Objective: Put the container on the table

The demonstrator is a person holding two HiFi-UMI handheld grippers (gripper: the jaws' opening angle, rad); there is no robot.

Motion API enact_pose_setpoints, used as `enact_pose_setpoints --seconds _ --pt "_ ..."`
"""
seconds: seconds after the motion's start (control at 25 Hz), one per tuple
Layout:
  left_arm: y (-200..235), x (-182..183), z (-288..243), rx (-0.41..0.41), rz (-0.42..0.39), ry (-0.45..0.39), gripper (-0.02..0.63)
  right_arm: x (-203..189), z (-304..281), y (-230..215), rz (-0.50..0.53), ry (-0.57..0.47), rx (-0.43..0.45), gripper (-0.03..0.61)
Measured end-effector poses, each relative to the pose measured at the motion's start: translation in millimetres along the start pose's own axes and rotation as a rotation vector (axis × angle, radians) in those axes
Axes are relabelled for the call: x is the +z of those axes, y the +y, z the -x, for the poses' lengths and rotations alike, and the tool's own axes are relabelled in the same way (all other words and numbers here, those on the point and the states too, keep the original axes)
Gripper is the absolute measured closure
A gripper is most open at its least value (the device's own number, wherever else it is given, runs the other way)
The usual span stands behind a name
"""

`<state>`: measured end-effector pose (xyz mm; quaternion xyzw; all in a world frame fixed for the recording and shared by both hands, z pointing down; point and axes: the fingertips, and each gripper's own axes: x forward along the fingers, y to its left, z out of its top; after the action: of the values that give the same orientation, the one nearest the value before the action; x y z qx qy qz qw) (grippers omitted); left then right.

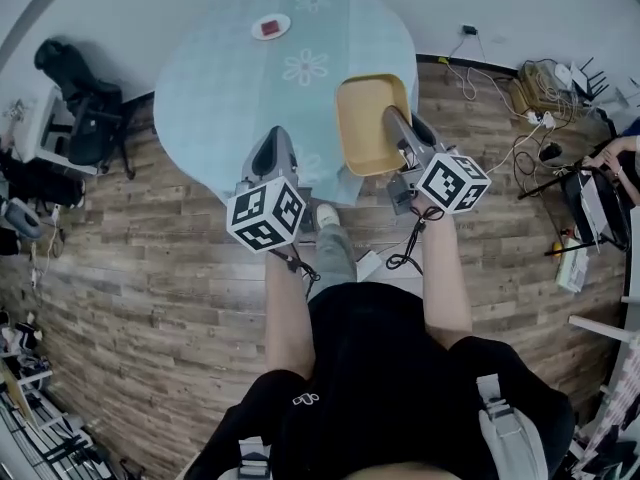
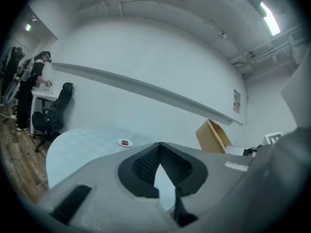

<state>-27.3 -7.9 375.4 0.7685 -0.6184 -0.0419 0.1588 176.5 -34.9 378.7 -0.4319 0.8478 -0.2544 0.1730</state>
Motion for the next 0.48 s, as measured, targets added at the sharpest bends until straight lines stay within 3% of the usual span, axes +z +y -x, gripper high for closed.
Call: enact_pose_setpoints --seconds 0.2,0.48 --pt "30.1 -14.4 -89.4 -0.023 0.053 0.075 0.617 5.5 -62.4 -65.0 -0.051 0.006 -0.096 0.494" --pt "118.3 -7.1 -193.1 0.012 0.089 0.156 0.617 -21.6 -202.1 -100.7 -0.103 0.085 -0.13 0.494"
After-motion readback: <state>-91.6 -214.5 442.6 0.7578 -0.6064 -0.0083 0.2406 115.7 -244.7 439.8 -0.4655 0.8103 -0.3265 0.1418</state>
